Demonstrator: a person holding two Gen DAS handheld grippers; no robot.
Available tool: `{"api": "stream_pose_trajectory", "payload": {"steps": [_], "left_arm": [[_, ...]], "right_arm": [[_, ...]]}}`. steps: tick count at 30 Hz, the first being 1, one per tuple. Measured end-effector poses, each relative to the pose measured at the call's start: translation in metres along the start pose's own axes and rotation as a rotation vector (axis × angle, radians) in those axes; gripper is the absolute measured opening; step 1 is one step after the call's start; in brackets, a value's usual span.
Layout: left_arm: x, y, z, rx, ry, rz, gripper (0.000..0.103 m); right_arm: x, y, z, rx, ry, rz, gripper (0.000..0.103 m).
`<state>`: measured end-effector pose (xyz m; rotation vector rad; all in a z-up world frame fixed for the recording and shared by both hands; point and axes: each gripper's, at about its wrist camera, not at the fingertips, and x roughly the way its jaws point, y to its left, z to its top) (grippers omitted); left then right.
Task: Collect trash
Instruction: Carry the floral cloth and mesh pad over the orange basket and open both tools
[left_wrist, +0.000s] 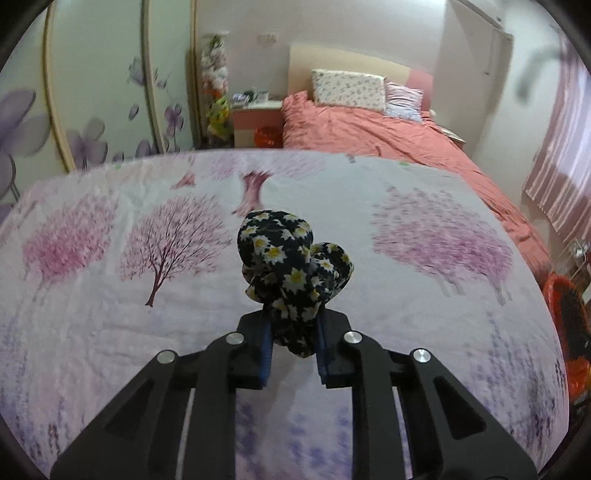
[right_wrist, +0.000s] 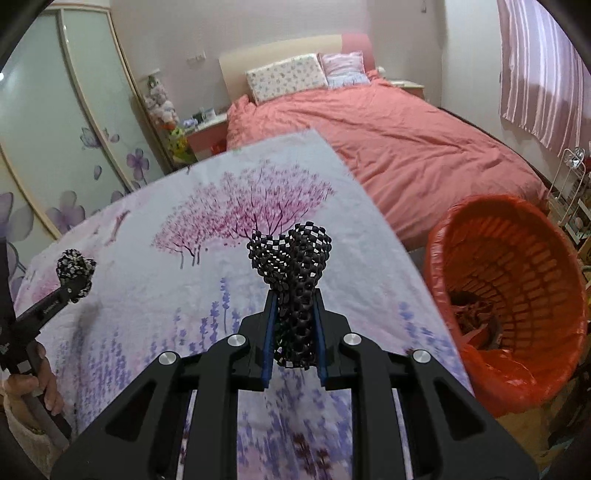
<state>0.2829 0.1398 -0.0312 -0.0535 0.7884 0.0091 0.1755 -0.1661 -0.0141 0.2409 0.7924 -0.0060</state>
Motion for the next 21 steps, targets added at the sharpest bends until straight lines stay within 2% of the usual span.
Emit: {"api": "stream_pose_trajectory", "payload": {"steps": [5, 12, 21], "left_arm": [[-0.03, -0.039, -0.002, 0.07, -0.038, -0.008, 0.019], [-0.063, -0.096, -0.014, 0.157, -0.069, -0.072, 0.019], [-0.1, -0.162, -0.024, 0.217, -0.085, -0.254, 0.019]], "right_arm": [[-0.03, -0.01, -0.004, 0.006, -0.074, -0.012, 0.018], [-0.063, -0.03, -0.007, 0.017, -0.156, -0.043, 0.018], [-0.089, -0.066, -0.017, 0.071, -0.224, -0.08, 0.018]]}}
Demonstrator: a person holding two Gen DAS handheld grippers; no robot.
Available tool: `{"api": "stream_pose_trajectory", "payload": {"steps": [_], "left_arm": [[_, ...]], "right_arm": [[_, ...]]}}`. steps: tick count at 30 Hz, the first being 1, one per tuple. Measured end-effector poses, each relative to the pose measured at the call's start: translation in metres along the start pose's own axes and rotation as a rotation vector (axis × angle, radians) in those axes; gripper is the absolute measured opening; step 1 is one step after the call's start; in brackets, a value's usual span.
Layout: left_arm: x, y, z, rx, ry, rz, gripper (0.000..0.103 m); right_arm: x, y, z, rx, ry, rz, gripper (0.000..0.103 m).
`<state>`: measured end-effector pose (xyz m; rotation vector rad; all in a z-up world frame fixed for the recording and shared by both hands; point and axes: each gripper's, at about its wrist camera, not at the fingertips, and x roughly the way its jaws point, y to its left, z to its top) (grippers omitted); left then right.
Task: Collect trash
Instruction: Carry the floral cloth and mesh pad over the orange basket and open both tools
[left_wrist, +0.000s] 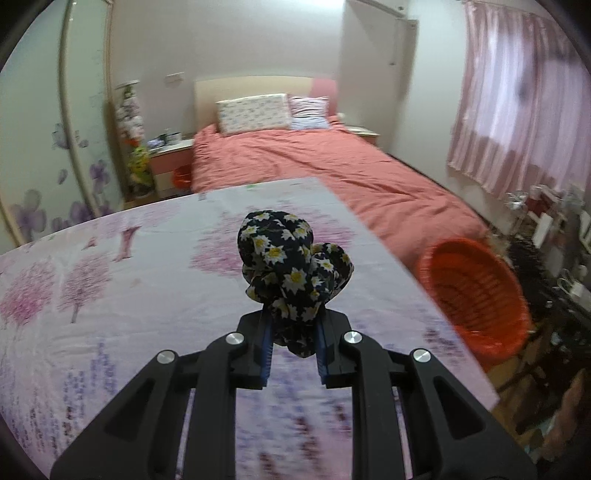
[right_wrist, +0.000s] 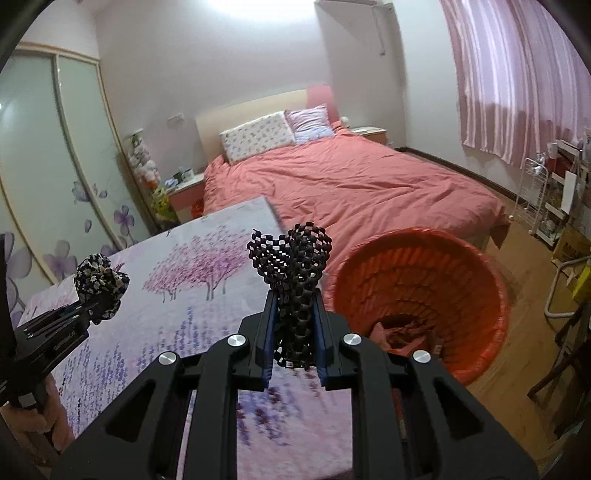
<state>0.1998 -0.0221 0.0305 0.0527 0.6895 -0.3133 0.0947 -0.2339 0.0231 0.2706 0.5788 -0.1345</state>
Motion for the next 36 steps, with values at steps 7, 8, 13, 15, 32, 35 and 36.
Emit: {"api": "stream_pose_trajectory", "payload": {"steps": [7, 8, 13, 15, 32, 35, 36], "left_arm": [[-0.003, -0.055, 0.004, 0.037, -0.019, -0.132, 0.019], [-0.002, -0.064, 0.005, 0.042, -0.02, -0.153, 0.019], [0.01, -0.107, 0.008, 0.077, -0.013, -0.239, 0.019], [0.018, -0.121, 0.01, 0.093, -0.006, -0.259, 0.02], [0.143, -0.212, 0.003, 0.164, 0.186, -0.317, 0.046], [0.152, -0.211, -0.003, 0.175, 0.203, -0.305, 0.055], [0.153, -0.21, -0.004, 0.178, 0.203, -0.295, 0.057]], "right_arm": [[-0.008, -0.027, 0.003, 0.035, -0.063, -0.029, 0.018], [-0.008, -0.03, 0.004, 0.041, -0.067, -0.03, 0.018], [-0.001, -0.061, 0.003, 0.1, -0.079, -0.043, 0.018], [0.005, -0.072, 0.005, 0.126, -0.074, -0.043, 0.018], [0.068, -0.156, 0.009, 0.335, 0.014, 0.007, 0.046], [0.067, -0.156, 0.005, 0.347, 0.02, 0.002, 0.059], [0.066, -0.156, 0.003, 0.347, 0.022, -0.001, 0.06]]}}
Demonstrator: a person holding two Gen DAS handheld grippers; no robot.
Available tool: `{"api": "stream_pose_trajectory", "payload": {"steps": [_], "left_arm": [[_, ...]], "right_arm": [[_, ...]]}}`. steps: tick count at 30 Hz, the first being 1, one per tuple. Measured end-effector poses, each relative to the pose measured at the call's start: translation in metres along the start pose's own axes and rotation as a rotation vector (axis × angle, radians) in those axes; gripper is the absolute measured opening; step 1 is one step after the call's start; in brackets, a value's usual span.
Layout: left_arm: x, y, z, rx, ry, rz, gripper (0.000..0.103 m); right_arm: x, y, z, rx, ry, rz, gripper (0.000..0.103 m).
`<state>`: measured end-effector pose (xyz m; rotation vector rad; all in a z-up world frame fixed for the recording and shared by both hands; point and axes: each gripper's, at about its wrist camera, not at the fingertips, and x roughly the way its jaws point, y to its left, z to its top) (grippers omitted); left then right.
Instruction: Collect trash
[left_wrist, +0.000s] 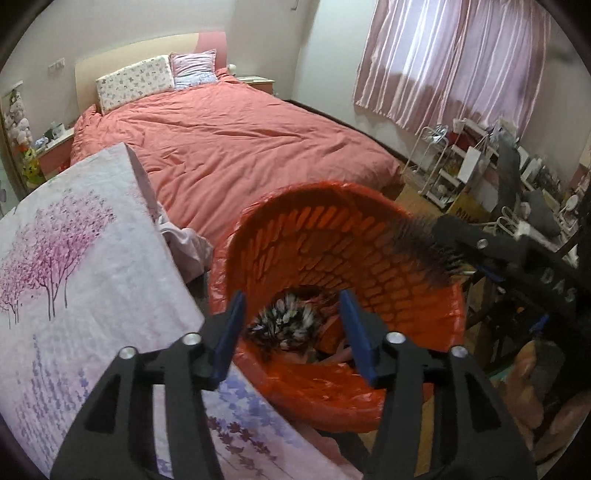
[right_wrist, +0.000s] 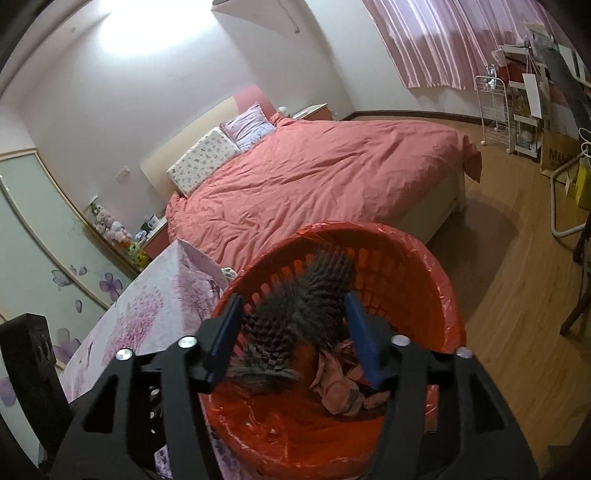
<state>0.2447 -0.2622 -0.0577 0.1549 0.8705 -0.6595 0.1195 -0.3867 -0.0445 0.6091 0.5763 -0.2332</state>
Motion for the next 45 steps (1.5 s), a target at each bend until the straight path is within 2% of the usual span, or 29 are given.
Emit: {"api": "stream_pose_trajectory", "payload": {"steps": [4, 7, 8, 11, 12, 18, 22, 29, 32, 36, 39, 45], "left_arm": [[-0.005, 0.011, -0.008, -0.013, 0.003, 0.025, 0.058], [-0.024, 0.019, -0.014, -0.011, -0.025, 0.057, 0.061], [-0.03, 0.02, -0.015, -0.008, -0.037, 0.068, 0.063], [-0.061, 0.027, -0.024, 0.003, -0.095, 0.118, 0.071], [-0.071, 0.029, -0.029, 0.004, -0.11, 0.131, 0.073], [-0.144, 0.044, -0.071, -0.01, -0.21, 0.23, 0.088], [-0.188, 0.047, -0.099, -0.039, -0.278, 0.272, 0.099], [-0.248, 0.051, -0.157, -0.089, -0.355, 0.392, 0.099], [-0.264, 0.053, -0.178, -0.124, -0.367, 0.431, 0.099], [-0.28, 0.056, -0.202, -0.176, -0.378, 0.486, 0.099], [-0.292, 0.059, -0.214, -0.203, -0.405, 0.505, 0.099], [-0.303, 0.056, -0.227, -0.223, -0.437, 0.552, 0.099]], "right_arm": [[-0.007, 0.003, -0.006, -0.007, 0.011, 0.006, 0.063], [-0.013, 0.006, -0.004, -0.028, 0.01, 0.0, 0.065], [-0.021, 0.01, -0.007, -0.045, -0.001, -0.012, 0.071], [-0.041, 0.022, -0.012, -0.089, -0.04, -0.03, 0.075], [-0.05, 0.026, -0.016, -0.102, -0.052, -0.034, 0.08], [-0.1, 0.048, -0.038, -0.159, -0.132, -0.067, 0.099], [-0.126, 0.064, -0.055, -0.217, -0.176, -0.079, 0.101], [-0.169, 0.09, -0.094, -0.311, -0.262, -0.08, 0.101], [-0.176, 0.096, -0.103, -0.322, -0.288, -0.089, 0.101], [-0.179, 0.106, -0.117, -0.365, -0.308, -0.142, 0.101], [-0.176, 0.113, -0.126, -0.412, -0.323, -0.197, 0.101], [-0.179, 0.112, -0.139, -0.408, -0.34, -0.239, 0.101]]}}
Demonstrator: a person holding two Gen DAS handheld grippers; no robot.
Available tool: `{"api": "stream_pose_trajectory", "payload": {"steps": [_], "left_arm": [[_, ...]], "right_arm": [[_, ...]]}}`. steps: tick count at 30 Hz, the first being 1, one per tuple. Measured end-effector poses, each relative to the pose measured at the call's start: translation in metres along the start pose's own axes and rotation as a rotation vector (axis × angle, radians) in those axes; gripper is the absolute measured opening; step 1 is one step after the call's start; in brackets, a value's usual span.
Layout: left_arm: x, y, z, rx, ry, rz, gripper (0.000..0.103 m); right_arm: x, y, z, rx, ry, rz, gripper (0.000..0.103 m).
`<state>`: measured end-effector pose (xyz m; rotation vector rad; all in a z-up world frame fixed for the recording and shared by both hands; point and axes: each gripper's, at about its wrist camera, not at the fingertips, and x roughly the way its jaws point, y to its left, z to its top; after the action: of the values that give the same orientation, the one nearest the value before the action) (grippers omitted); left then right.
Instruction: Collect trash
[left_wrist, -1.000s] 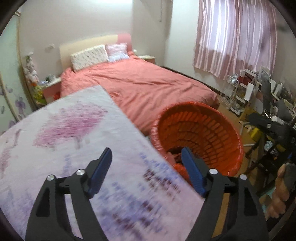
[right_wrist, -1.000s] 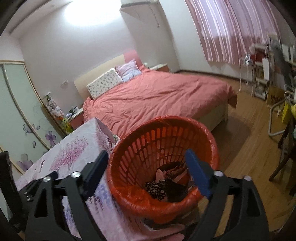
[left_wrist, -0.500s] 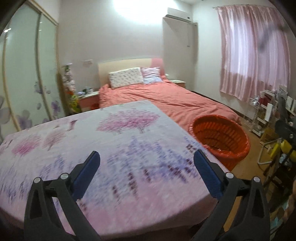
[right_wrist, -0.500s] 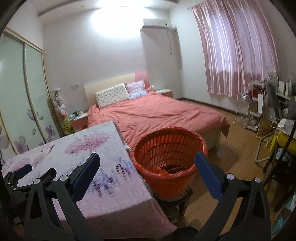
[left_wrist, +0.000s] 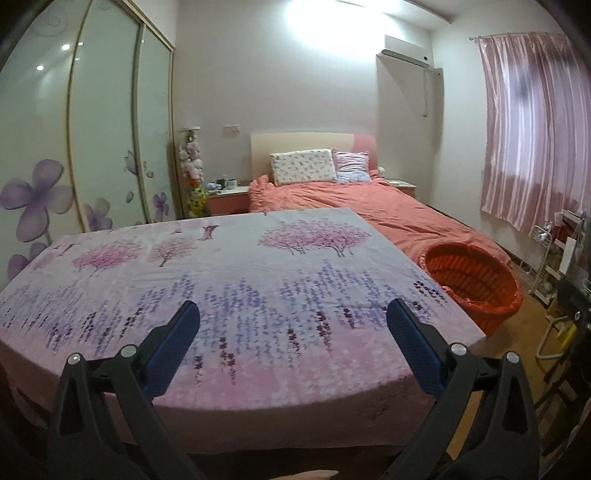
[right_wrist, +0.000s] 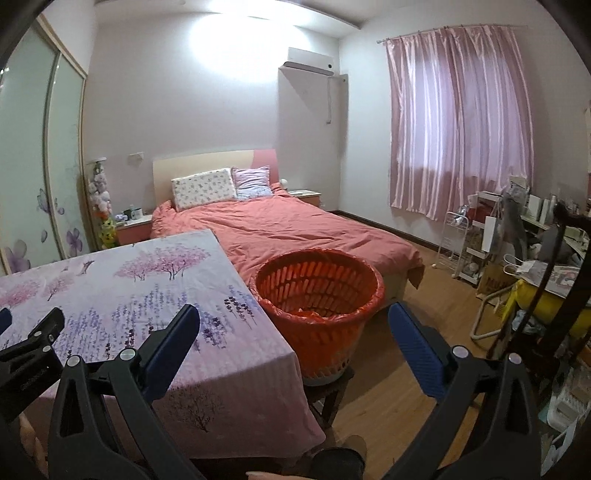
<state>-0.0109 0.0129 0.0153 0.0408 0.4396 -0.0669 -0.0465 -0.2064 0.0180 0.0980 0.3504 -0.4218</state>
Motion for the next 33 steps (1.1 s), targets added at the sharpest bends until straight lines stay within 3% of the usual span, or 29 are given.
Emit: {"api": "stream_pose_trajectory", "payload": {"steps": [6, 13, 33], "left_arm": [[0.007, -0.001, -0.006, -0.022, 0.054, -0.003, 0.099], [0.019, -0.003, -0.01, -0.042, 0.117, -0.016, 0.099], [0.034, -0.017, -0.014, -0.023, 0.151, -0.019, 0.099]], "right_arm": [[0.0, -0.002, -0.002, -0.001, 0.017, -0.085, 0.101], [0.006, -0.003, -0.011, 0.014, 0.072, -0.087, 0.101], [0.022, -0.01, -0.023, 0.007, 0.162, -0.102, 0.101]]}}
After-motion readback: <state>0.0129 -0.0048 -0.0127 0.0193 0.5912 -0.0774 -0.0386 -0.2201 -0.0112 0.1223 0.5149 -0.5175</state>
